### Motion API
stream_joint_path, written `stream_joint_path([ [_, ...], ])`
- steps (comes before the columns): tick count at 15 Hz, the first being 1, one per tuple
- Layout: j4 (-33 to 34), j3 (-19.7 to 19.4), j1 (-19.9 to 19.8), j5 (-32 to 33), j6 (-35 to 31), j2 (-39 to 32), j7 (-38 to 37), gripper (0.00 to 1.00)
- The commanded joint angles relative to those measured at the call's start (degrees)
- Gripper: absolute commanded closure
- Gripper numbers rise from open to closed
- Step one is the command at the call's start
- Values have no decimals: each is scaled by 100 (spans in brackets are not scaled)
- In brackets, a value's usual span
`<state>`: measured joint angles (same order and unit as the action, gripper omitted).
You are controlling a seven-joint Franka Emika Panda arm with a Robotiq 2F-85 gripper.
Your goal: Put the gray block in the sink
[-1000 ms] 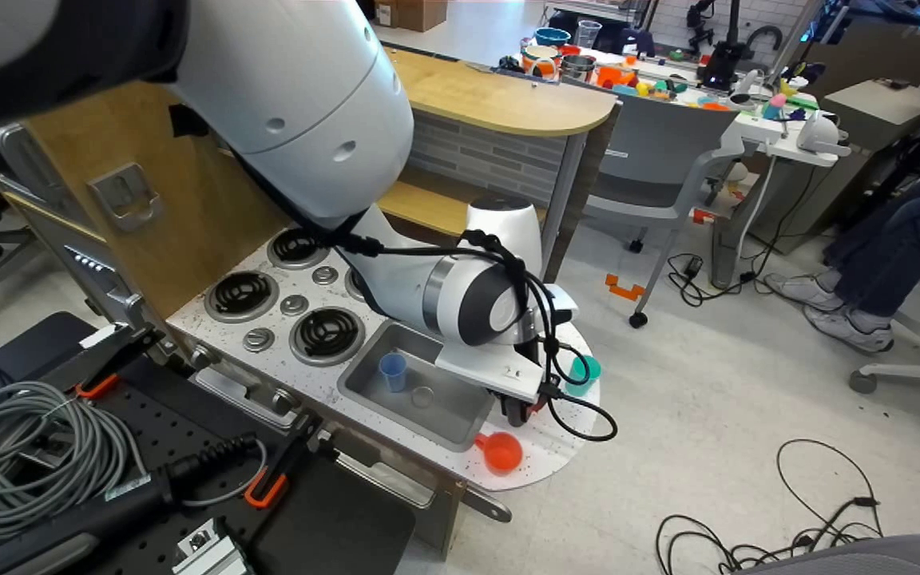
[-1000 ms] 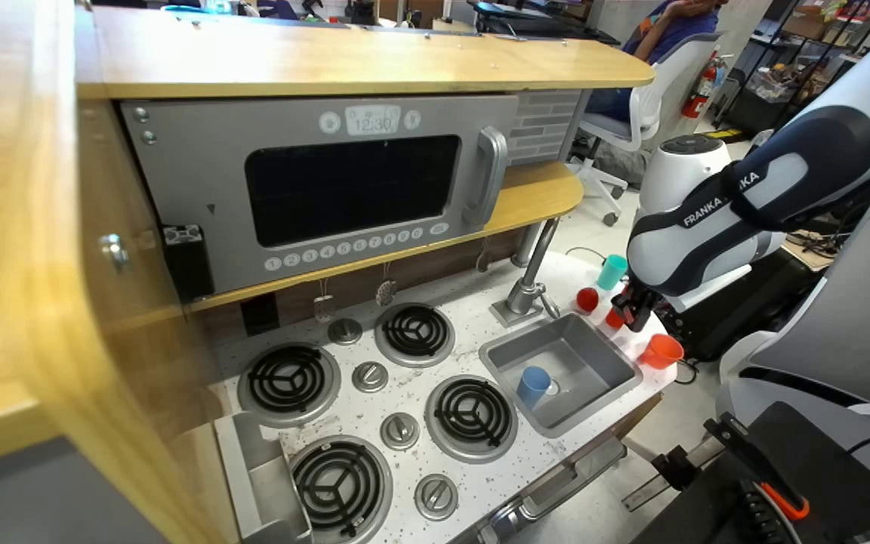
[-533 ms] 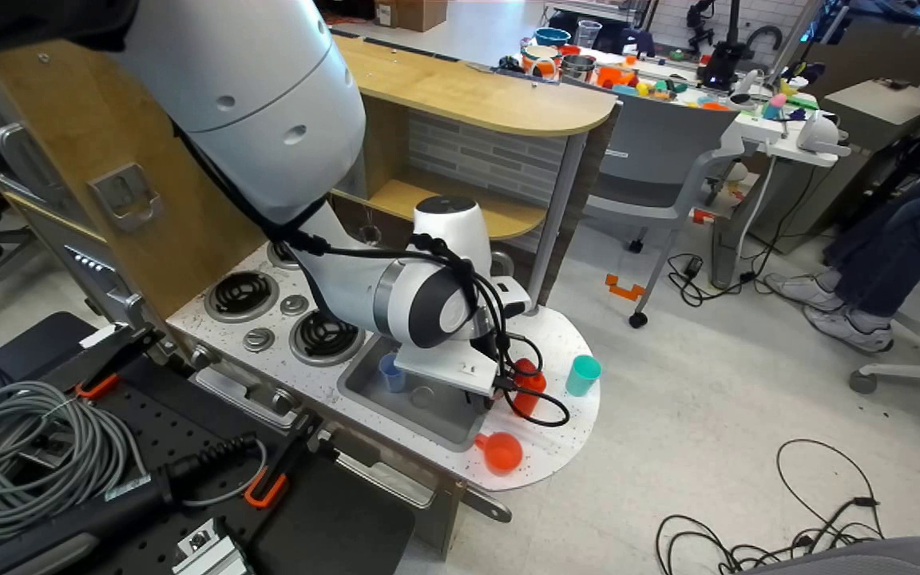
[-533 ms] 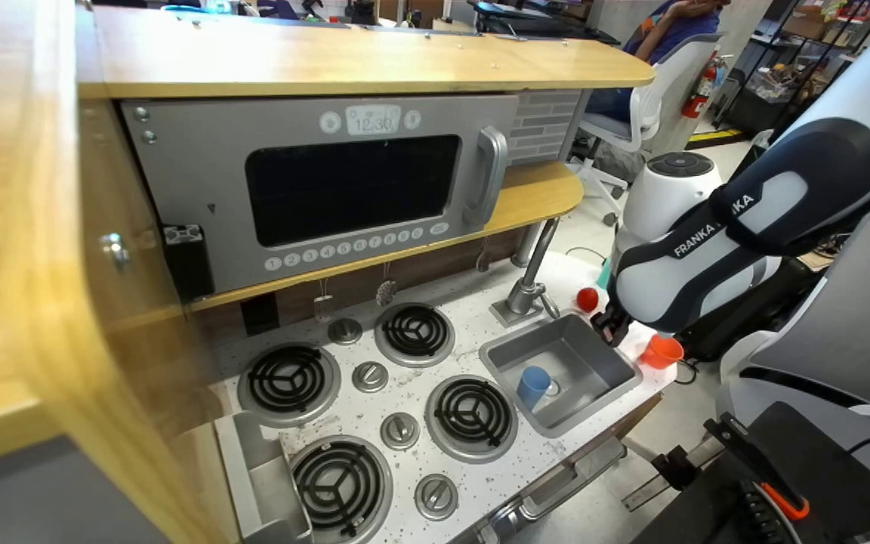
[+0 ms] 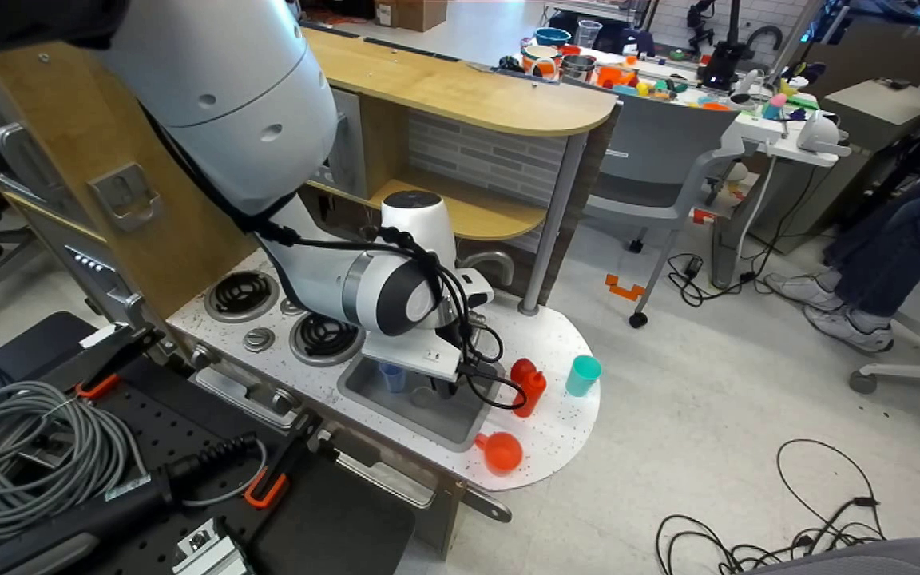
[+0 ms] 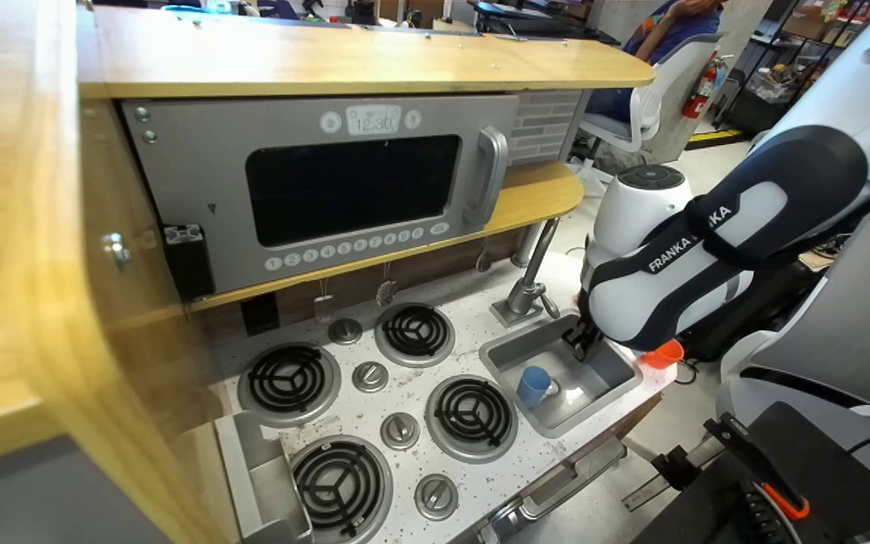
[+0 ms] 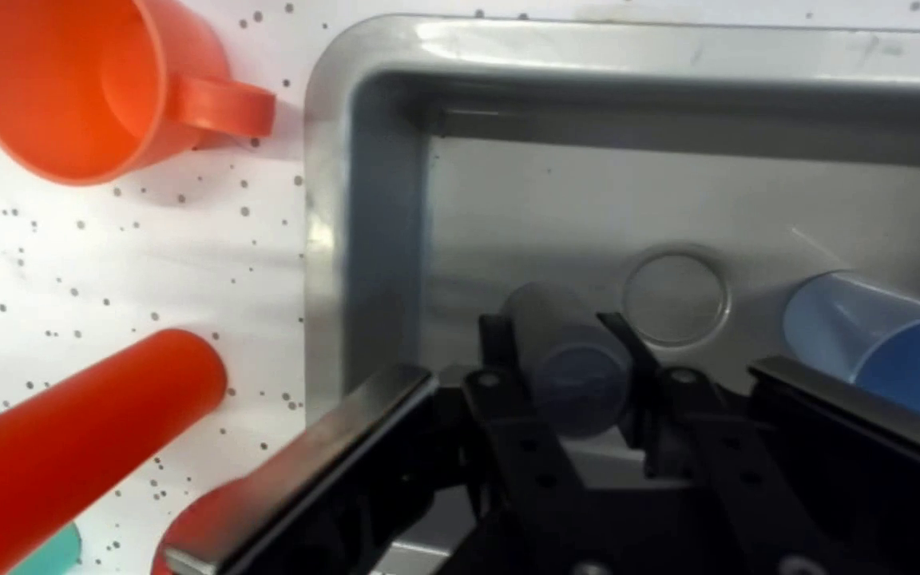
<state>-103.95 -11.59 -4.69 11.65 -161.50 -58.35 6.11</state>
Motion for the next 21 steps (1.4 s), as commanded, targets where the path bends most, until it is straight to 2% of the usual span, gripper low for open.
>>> stream_joint_path([
  [1,122,294,-244,-260,265,30,-20,92],
  [7,629,659,-640,-662,735,-263,59,92],
  [21,2158,643,-510,-715,1087,-1456,-41,92],
])
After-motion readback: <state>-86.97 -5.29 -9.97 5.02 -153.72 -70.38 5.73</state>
